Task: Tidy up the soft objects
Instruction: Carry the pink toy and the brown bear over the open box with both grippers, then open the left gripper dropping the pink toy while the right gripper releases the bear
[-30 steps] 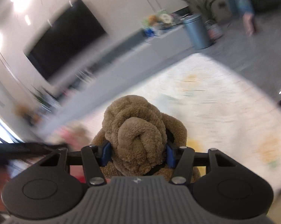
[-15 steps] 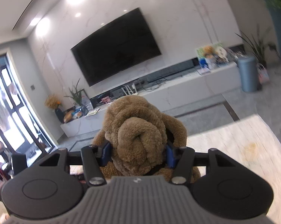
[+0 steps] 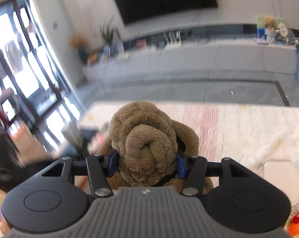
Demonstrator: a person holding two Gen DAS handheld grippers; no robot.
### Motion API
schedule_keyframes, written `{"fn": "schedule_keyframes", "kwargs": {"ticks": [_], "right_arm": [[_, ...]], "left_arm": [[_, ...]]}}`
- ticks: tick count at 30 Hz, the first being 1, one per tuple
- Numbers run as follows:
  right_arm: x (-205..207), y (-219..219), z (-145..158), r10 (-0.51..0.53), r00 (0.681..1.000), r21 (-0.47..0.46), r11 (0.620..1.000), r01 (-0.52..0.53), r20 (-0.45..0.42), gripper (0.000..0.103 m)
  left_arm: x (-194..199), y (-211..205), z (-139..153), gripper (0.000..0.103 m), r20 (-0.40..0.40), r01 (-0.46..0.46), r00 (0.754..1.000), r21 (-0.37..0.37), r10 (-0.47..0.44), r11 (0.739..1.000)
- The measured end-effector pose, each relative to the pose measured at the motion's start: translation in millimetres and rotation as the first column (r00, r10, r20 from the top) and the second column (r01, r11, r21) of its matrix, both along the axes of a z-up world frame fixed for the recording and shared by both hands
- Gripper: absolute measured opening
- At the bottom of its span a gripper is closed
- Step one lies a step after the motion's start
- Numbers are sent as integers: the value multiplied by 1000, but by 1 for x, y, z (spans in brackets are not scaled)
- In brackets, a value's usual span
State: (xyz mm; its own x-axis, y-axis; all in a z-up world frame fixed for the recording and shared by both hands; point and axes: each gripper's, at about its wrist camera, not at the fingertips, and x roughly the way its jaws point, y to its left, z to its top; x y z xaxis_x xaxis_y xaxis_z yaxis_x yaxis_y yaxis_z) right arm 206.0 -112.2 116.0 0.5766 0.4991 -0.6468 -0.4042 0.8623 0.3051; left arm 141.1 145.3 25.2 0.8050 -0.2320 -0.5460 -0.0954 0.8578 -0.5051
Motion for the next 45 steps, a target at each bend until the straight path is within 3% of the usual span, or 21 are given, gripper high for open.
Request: {"fn": "schedule_keyframes", "kwargs": {"ticks": [5, 9, 13, 17, 18, 21, 22, 28, 33, 36, 41, 45], "right_arm": [[6, 34, -46, 38, 997, -122, 992, -46, -72, 55], [11, 46, -54, 61, 996, -193, 979, -71, -59, 55], [13, 55, -60, 74, 996, -234, 969, -84, -51, 55], [21, 62, -68, 76, 996, -281, 956, -88, -54, 55], [21, 65, -70, 81, 996, -300, 950, -92, -48, 55], [17, 71, -73, 95, 995, -344, 934, -99, -28, 55], [16, 72, -73, 93, 995, -350, 932, -96, -25, 55], [17, 78, -73, 87, 996, -370, 925, -89, -21, 55], [19, 86, -77, 106, 994, -390, 915, -103, -16, 55], [23, 95, -83, 126, 992, -419, 900, -119, -12, 55], [28, 116, -96, 192, 981, -513, 841, -173, -16, 55], [31, 135, -120, 275, 961, -685, 703, -193, 12, 55]], "left_arm": [[5, -11, -14, 24, 16, 74, 997, 92, -76, 993], [8, -14, -23, 24, 16, 83, 996, 194, -88, 977], [13, -3, -34, 26, -52, 114, 993, 166, -106, 980], [12, 8, -37, 32, -46, 83, 996, 147, -77, 986], [12, 11, -37, 37, -37, 83, 996, 134, -78, 987], [9, 15, -33, 76, 5, 116, 993, 81, -117, 990], [8, 14, -30, 85, 19, 112, 993, 78, -114, 991], [-3, 17, -15, 88, 37, 30, 999, 141, -35, 990], [-13, 35, -5, 88, 65, -1, 998, 68, -3, 998], [-13, 40, -4, 88, 66, -29, 998, 90, 23, 996], [-5, 44, -13, 88, 32, -43, 999, 90, 40, 995], [-3, 45, -14, 88, 28, -64, 998, 88, 62, 994]]}}
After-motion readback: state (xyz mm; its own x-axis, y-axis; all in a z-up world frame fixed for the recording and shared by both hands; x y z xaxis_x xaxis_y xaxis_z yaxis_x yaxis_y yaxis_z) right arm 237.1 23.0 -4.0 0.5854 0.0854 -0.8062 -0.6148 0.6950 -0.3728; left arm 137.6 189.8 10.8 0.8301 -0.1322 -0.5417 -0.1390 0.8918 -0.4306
